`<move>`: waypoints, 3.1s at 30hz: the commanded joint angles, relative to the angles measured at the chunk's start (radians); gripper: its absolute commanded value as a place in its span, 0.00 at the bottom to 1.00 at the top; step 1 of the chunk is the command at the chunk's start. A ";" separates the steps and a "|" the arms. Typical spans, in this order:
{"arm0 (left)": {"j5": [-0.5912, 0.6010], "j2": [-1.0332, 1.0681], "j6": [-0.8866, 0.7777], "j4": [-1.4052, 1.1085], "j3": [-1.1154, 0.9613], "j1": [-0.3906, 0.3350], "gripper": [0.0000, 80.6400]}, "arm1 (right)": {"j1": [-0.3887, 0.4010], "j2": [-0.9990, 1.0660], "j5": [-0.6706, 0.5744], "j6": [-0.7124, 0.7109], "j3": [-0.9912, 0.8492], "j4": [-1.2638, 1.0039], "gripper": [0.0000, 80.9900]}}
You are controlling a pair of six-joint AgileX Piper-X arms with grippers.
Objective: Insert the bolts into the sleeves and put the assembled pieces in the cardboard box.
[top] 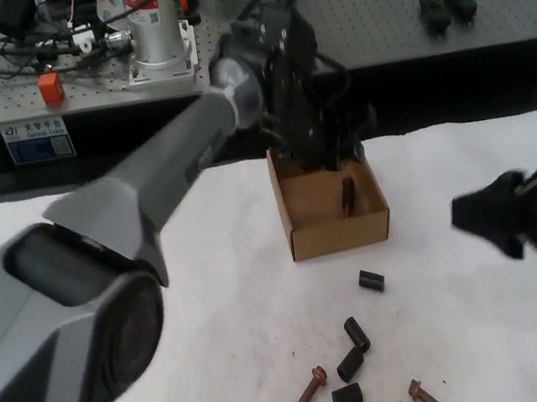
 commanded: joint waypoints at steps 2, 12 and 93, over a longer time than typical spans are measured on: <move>-0.212 -0.124 0.130 0.080 -0.020 0.002 0.39 | 0.011 0.019 -0.002 -0.024 -0.032 0.025 0.48; -0.326 -0.446 0.212 0.028 0.385 0.020 0.39 | 0.141 0.574 0.181 -0.333 -0.467 0.290 0.48; 0.463 -0.983 -0.291 -1.210 1.462 -0.070 0.01 | 0.292 -0.272 -0.326 0.567 0.461 -0.816 0.03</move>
